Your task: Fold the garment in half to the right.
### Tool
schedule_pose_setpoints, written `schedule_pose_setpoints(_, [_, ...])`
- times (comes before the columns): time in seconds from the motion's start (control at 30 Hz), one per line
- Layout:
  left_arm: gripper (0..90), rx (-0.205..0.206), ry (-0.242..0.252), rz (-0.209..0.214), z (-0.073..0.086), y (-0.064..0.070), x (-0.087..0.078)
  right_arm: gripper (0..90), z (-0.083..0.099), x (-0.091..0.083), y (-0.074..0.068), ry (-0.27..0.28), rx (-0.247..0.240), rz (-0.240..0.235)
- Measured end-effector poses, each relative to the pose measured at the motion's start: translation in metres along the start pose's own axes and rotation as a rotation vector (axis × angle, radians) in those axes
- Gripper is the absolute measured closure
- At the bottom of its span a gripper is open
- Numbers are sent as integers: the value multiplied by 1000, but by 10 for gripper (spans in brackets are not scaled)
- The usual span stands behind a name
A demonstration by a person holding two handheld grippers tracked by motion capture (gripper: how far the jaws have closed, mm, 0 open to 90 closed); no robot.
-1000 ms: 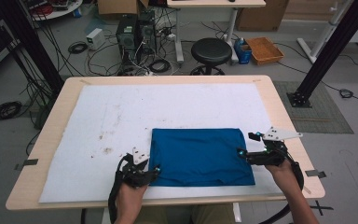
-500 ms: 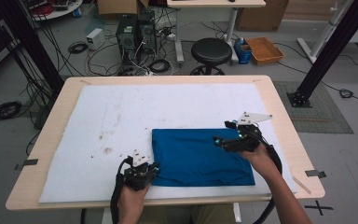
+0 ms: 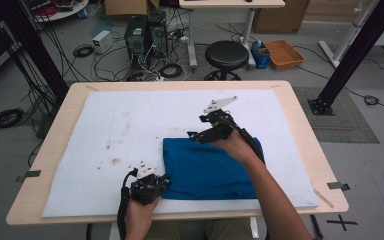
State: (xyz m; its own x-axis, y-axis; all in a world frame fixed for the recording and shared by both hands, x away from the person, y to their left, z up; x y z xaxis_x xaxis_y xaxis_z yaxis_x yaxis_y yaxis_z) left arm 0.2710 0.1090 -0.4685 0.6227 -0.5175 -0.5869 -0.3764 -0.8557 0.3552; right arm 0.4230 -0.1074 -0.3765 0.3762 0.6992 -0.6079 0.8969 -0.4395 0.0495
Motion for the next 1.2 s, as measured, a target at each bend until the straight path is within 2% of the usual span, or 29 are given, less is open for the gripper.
schedule_pose_setpoints(0.03, [839,0,-1,3,0,-1,0,199,-5,19,-2,-39,-4,-23])
schedule_pose_setpoints(0.07, [839,-2,-2,4,0,-1,0,199,-5,19,-2,-39,-4,-23])
schedule_pose_setpoints(0.13, [839,-8,-2,6,0,-1,0,202,-8,38,-6,-82,-25,-41])
schedule_pose_setpoints(0.27, [843,-29,-5,12,-1,-2,0,289,-13,73,-12,-151,-41,-52])
schedule_pose_setpoints(0.33, [845,-31,-4,10,0,-2,0,392,-13,88,-12,-191,-49,-51])
schedule_pose_setpoints(0.37, [847,-31,-3,8,0,-2,0,400,-11,100,-13,-218,-59,-51])
schedule_pose_setpoints(0.4, [848,-31,-3,8,0,-2,0,400,-11,100,-13,-218,-59,-51])
schedule_pose_setpoints(0.43, [849,-31,-3,10,0,-1,0,425,-8,109,-13,-251,-58,-57])
schedule_pose_setpoints(0.47, [849,-31,-3,10,0,-1,0,425,-8,109,-13,-251,-58,-57])
schedule_pose_setpoints(0.5, [849,-30,-3,12,0,-2,0,459,-7,113,-13,-262,-62,-61])
schedule_pose_setpoints(0.53, [852,-27,-5,14,-1,-2,0,554,-5,118,-15,-291,-86,-70])
schedule_pose_setpoints(0.57, [853,-25,-6,16,-1,-2,0,574,-4,120,-16,-304,-98,-75])
schedule_pose_setpoints(0.6, [853,-26,-7,18,-1,-3,0,574,-4,120,-16,-304,-98,-75])
schedule_pose_setpoints(0.63, [853,-26,-7,19,-1,-3,0,619,-5,120,-17,-297,-98,-76])
schedule_pose_setpoints(0.7, [857,-26,-6,19,-1,-3,-1,792,-5,120,-18,-294,-123,-95])
schedule_pose_setpoints(0.73, [861,-24,-1,18,-1,-2,-1,867,-7,118,-21,-300,-166,-94])
schedule_pose_setpoints(0.8, [862,-23,13,33,-1,-2,-3,870,-8,114,-22,-284,-166,-97])
schedule_pose_setpoints(0.83, [862,-25,35,55,-4,-1,-8,870,-9,111,-22,-263,-172,-100])
schedule_pose_setpoints(0.87, [862,-25,35,55,-4,-1,-8,870,-9,111,-22,-263,-172,-100])
schedule_pose_setpoints(0.9, [863,-27,47,64,-6,0,-11,870,-12,103,-19,-221,-164,-95])
schedule_pose_setpoints(0.93, [863,-26,52,78,-9,2,-14,870,-12,103,-19,-221,-164,-95])
schedule_pose_setpoints(0.97, [862,-28,61,97,-13,4,-16,870,-14,92,-16,-188,-149,-96])
schedule_pose_setpoints(1.0, [862,-26,69,111,-17,6,-18,870,-14,92,-16,-188,-149,-96])
schedule_pose_setpoints(1.07, [862,-31,84,153,-25,13,-22,870,-14,75,-11,-129,-130,-87])
schedule_pose_setpoints(1.13, [862,-21,87,186,-33,21,-24,870,-12,69,-9,-116,-114,-84])
schedule_pose_setpoints(1.17, [862,-5,81,219,-40,30,-23,870,-8,58,-5,-98,-99,-78])
schedule_pose_setpoints(1.2, [862,-5,81,219,-40,30,-23,870,-8,58,-5,-98,-99,-78])
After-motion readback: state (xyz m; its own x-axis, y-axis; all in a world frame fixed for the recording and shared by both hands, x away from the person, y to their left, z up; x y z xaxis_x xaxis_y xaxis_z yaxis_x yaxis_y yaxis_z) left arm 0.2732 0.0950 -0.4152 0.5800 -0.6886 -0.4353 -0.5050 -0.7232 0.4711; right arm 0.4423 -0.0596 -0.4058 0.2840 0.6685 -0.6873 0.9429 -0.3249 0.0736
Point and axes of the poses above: each handheld gripper's, and its own axes: x roughly forward along the jaws, z roughly out of its underside, y roughly to its right, the point moved 2 cm from there along x, roughly forward along the jaws, and after that the axes turned 8 degrees about -x, right-handed, at the moved point
